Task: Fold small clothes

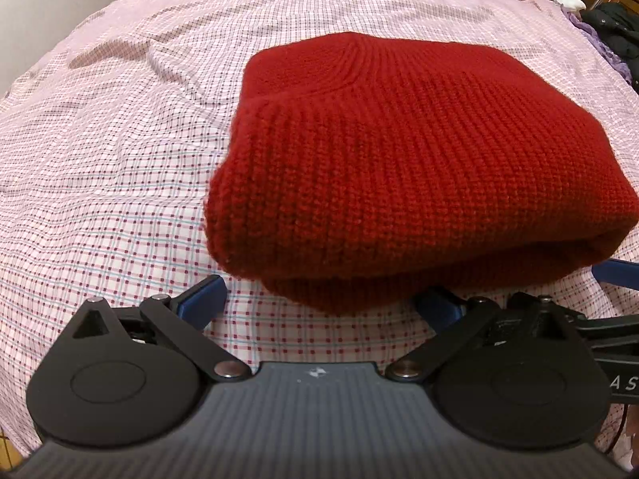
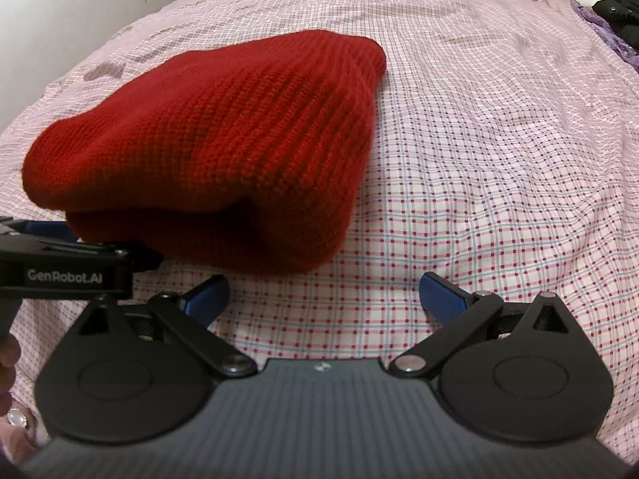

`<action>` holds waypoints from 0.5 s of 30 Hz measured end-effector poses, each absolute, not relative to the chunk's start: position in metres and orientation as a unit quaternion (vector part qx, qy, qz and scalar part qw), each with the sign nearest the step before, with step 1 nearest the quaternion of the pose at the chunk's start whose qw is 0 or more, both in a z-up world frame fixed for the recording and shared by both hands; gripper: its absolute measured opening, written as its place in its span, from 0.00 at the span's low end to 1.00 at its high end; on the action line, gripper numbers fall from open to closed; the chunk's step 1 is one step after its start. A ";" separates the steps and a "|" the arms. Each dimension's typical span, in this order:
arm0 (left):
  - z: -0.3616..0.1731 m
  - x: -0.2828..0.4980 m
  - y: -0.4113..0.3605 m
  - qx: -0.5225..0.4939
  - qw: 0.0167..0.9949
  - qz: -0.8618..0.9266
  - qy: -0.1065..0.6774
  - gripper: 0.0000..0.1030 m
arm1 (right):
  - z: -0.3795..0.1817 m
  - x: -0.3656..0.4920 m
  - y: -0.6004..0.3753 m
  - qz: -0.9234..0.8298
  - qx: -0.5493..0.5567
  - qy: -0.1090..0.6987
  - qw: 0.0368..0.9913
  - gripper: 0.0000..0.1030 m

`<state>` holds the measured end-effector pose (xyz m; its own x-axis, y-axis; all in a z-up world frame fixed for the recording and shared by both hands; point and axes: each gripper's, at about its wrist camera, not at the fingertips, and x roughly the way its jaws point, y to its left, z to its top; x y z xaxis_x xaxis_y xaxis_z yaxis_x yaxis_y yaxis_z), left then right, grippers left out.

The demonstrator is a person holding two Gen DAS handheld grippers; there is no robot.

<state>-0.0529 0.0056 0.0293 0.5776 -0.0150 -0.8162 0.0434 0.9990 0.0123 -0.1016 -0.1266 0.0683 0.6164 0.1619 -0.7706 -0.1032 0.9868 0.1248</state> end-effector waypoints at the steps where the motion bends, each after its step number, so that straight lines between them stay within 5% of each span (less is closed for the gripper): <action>1: 0.030 -0.053 0.006 0.015 0.888 -0.017 0.459 1.00 | 0.068 -0.102 -0.126 0.074 0.034 0.432 0.898 1.00; 15: 0.030 -0.054 0.006 0.015 0.888 -0.017 0.459 1.00 | 0.068 -0.101 -0.127 0.074 0.035 0.432 0.898 1.00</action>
